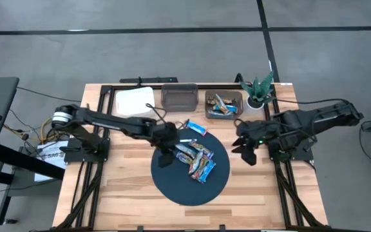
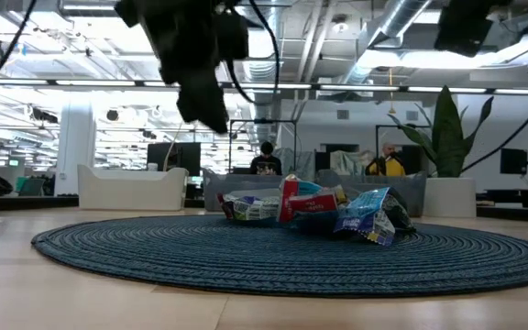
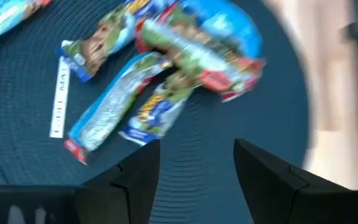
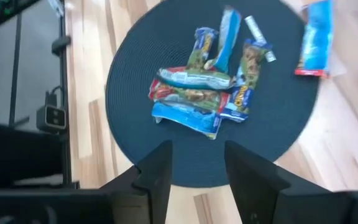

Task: Pick and place Granola Bars by type
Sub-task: Put the blue granola bar into the middle black bin

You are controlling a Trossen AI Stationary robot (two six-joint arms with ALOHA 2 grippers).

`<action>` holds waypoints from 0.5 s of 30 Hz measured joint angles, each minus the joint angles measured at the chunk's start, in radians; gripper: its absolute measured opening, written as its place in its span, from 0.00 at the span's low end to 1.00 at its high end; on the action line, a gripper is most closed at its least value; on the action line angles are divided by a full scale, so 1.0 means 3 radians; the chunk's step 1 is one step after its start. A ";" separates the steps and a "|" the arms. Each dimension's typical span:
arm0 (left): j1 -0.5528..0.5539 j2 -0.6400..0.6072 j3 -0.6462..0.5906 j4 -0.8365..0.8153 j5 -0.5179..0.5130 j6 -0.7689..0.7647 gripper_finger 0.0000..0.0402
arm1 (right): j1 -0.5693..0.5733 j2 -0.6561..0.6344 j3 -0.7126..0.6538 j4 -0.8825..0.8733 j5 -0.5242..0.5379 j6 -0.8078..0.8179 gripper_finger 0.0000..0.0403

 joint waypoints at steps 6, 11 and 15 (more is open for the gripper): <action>-0.0112 0.0355 0.0000 0.0138 -0.0343 0.0418 0.49 | 0.0143 -0.0270 -0.0018 -0.0038 0.0258 0.0107 0.33; -0.0114 0.0579 0.0000 0.0324 -0.0311 0.0498 0.49 | 0.0191 -0.0341 -0.0019 -0.0072 0.0335 0.0178 0.33; -0.0113 0.0702 0.0060 0.0419 -0.0291 0.0605 0.49 | 0.0193 -0.0338 -0.0019 -0.0068 0.0334 0.0179 0.33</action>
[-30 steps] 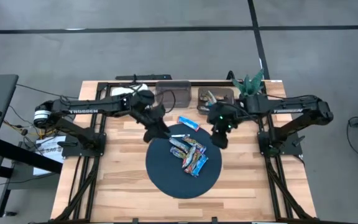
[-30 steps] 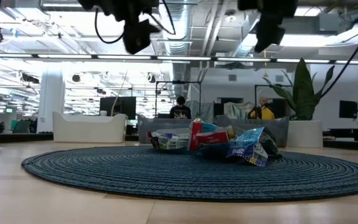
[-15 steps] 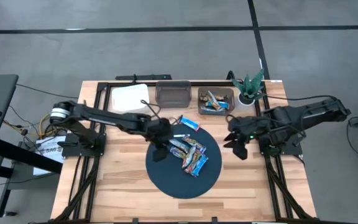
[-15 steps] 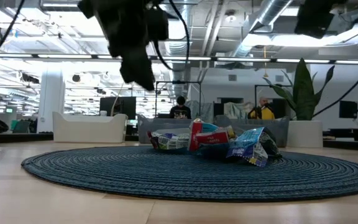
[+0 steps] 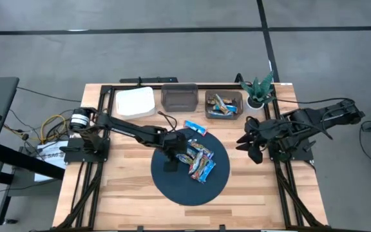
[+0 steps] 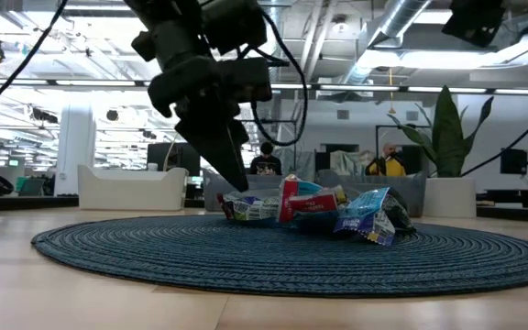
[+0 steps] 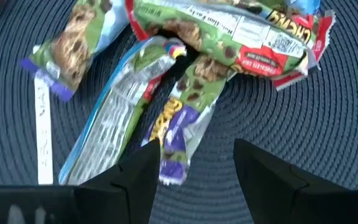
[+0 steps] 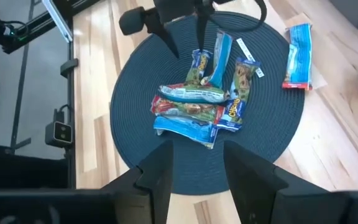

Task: Pick and place Granola Bars by type
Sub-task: Put the blue granola bar into the middle black bin

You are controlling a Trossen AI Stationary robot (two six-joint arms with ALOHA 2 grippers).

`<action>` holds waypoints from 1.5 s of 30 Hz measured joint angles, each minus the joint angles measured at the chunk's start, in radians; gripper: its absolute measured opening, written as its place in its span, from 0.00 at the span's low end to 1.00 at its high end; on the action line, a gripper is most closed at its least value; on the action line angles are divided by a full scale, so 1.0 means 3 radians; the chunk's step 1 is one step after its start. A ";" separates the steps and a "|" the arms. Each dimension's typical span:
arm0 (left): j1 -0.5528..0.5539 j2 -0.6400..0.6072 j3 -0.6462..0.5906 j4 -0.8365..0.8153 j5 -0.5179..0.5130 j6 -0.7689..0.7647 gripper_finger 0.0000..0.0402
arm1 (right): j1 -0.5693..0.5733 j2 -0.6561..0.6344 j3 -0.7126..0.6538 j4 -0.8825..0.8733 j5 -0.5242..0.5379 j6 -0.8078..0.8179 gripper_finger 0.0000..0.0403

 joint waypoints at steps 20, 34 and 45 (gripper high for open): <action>0.0001 0.0762 0.0707 -0.0519 0.0017 0.0412 0.49 | 0.0000 0.0014 0.0000 0.0001 0.0009 -0.0007 0.33; 0.0023 0.0780 0.1035 -0.1096 -0.0047 0.0363 0.13 | 0.0000 0.0014 0.0000 -0.0025 0.0015 -0.0087 0.33; 0.0166 0.0779 0.1652 -0.2327 -0.0159 0.0461 0.10 | 0.0000 0.0014 0.0000 -0.0024 0.0090 -0.0155 0.33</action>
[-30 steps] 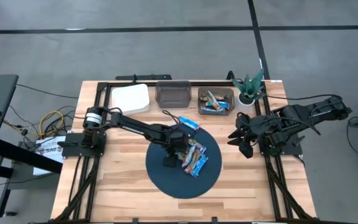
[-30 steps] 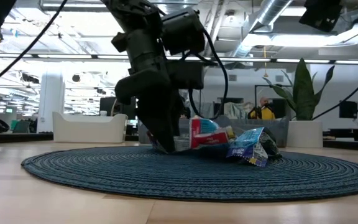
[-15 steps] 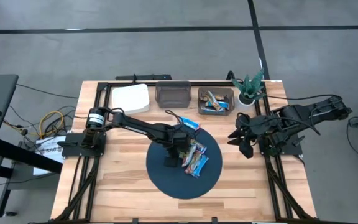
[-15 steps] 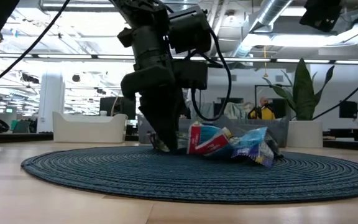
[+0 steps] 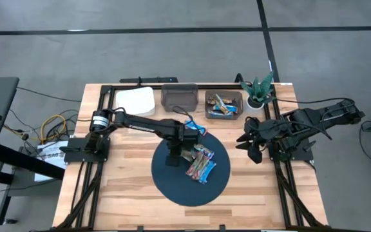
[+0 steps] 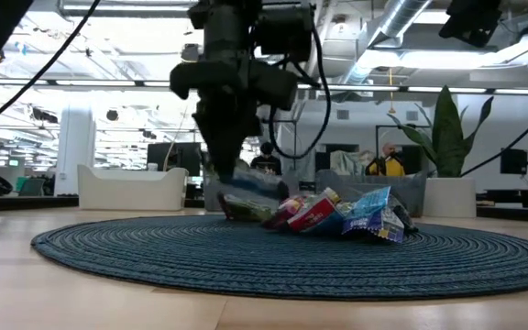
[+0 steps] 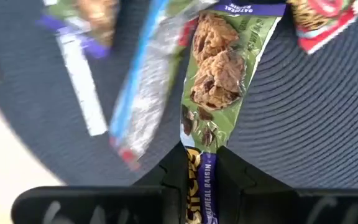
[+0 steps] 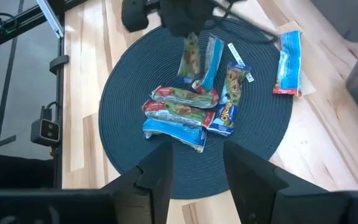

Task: Pick and place Granola Bars by type
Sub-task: Put the blue granola bar into the middle black bin

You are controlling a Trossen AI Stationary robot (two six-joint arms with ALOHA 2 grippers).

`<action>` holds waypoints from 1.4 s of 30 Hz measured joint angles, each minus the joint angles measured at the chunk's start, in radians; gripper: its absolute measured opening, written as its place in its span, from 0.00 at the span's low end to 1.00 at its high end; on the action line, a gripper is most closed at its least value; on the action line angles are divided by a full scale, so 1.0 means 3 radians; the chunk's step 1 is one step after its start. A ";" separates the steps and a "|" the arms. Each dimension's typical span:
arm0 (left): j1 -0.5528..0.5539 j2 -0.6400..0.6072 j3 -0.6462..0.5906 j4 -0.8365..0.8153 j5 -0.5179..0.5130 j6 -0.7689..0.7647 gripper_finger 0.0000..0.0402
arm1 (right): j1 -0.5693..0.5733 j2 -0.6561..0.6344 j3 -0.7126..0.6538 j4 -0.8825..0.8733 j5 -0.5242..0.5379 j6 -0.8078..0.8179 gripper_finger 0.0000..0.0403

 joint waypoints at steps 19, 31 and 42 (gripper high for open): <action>0.1168 -0.0005 0.1311 -0.0622 -0.1146 -0.0052 0.06 | 0.0000 0.0000 0.0000 0.0000 0.0005 0.0001 0.33; 0.1831 -0.0006 0.1338 -0.0515 -0.0602 -0.0322 0.14 | 0.0000 0.0000 0.0000 0.0001 0.0004 0.0001 0.33; 0.1880 0.0028 0.1340 -0.0268 -0.0500 -0.0374 0.34 | 0.0000 0.0000 0.0000 0.0001 0.0003 0.0002 0.33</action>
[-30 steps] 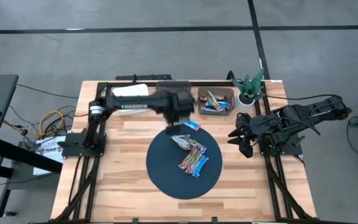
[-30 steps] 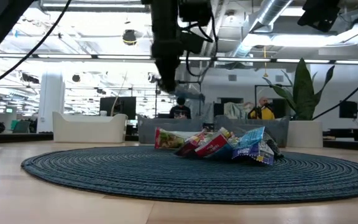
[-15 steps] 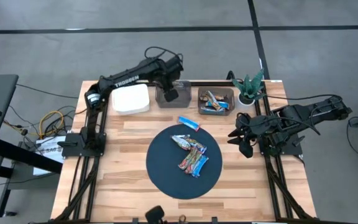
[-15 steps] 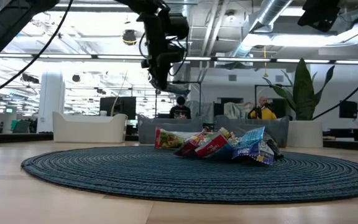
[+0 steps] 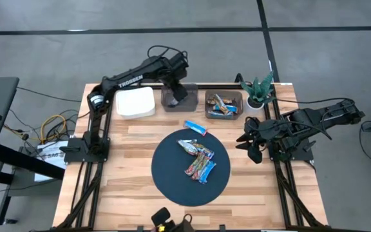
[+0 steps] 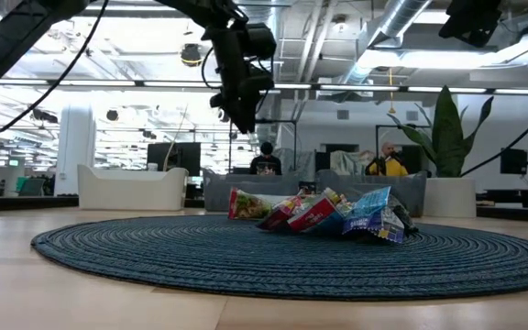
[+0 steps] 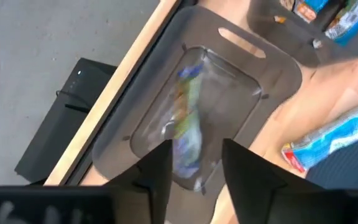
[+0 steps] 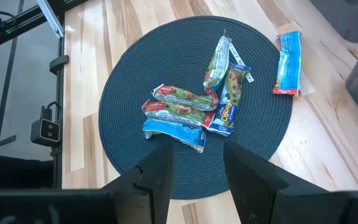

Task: Pick and place Granola Bars by type
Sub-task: Put the blue granola bar into the middle black bin

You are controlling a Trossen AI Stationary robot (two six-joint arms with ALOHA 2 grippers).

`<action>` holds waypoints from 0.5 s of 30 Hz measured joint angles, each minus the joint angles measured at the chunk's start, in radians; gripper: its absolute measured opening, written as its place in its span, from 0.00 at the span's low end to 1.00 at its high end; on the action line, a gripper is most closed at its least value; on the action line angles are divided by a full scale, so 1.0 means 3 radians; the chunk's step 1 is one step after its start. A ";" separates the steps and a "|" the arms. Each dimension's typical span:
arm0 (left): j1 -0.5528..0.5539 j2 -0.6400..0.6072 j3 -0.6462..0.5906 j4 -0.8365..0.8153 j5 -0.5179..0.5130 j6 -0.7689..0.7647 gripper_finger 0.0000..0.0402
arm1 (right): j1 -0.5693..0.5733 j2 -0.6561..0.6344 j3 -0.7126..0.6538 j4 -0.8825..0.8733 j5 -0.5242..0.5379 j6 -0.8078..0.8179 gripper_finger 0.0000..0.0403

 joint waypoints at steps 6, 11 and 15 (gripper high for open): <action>-0.0028 0.0085 -0.0002 -0.0034 0.0574 -0.0144 0.42 | 0.0000 -0.0001 0.0000 -0.0001 -0.0001 0.0001 0.33; -0.0236 0.0071 -0.0003 -0.0104 0.0894 -0.0021 0.40 | 0.0000 -0.0007 0.0000 -0.0031 -0.0016 0.0016 0.33; -0.0397 0.0045 -0.0002 -0.0354 0.1168 0.0033 0.35 | 0.0000 -0.0087 0.0000 -0.0123 -0.0012 0.0053 0.33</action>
